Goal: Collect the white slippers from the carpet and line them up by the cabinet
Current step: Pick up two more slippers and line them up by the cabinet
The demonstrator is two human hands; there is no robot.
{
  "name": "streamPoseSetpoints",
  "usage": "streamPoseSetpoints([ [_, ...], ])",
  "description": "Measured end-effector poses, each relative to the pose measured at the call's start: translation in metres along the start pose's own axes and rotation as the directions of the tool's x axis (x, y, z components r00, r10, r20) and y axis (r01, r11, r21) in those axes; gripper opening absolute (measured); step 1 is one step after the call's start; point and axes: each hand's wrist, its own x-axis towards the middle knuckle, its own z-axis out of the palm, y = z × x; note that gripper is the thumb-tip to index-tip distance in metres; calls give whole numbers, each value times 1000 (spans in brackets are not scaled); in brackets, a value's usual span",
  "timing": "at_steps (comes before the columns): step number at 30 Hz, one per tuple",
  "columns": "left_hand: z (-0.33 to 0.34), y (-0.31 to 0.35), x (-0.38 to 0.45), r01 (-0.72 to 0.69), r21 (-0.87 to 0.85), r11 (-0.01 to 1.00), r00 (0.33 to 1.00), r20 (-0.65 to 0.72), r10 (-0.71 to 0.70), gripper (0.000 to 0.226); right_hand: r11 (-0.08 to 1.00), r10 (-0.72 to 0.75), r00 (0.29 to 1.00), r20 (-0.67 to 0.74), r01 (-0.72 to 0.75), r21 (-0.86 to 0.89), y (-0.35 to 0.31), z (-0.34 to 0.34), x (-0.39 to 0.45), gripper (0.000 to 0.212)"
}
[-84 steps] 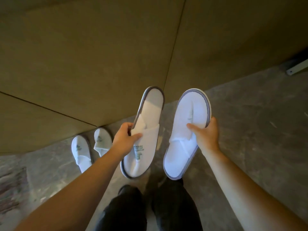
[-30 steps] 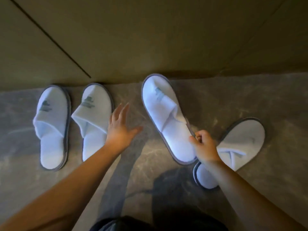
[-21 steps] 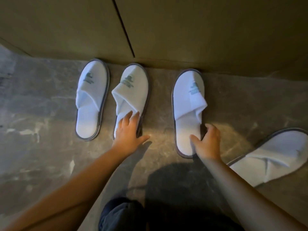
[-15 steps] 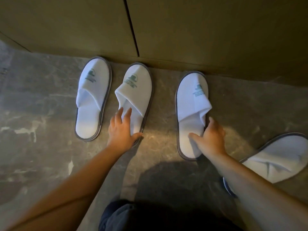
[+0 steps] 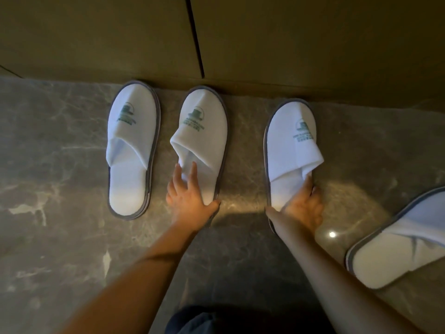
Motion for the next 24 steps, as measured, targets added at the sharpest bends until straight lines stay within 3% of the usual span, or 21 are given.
streamPoseSetpoints([
  [13, 5, -7, 3, -22, -4, 1000, 1000, -4, 22, 103, 997, -50, 999, 0, 50, 52, -26, 17, -15, 111],
  [24, 4, -5, 4, -26, -14, 1000, 1000, -5, 26, 102, 993, 5, 1000, -13, -3, 114, -27, 16, -15, 107],
])
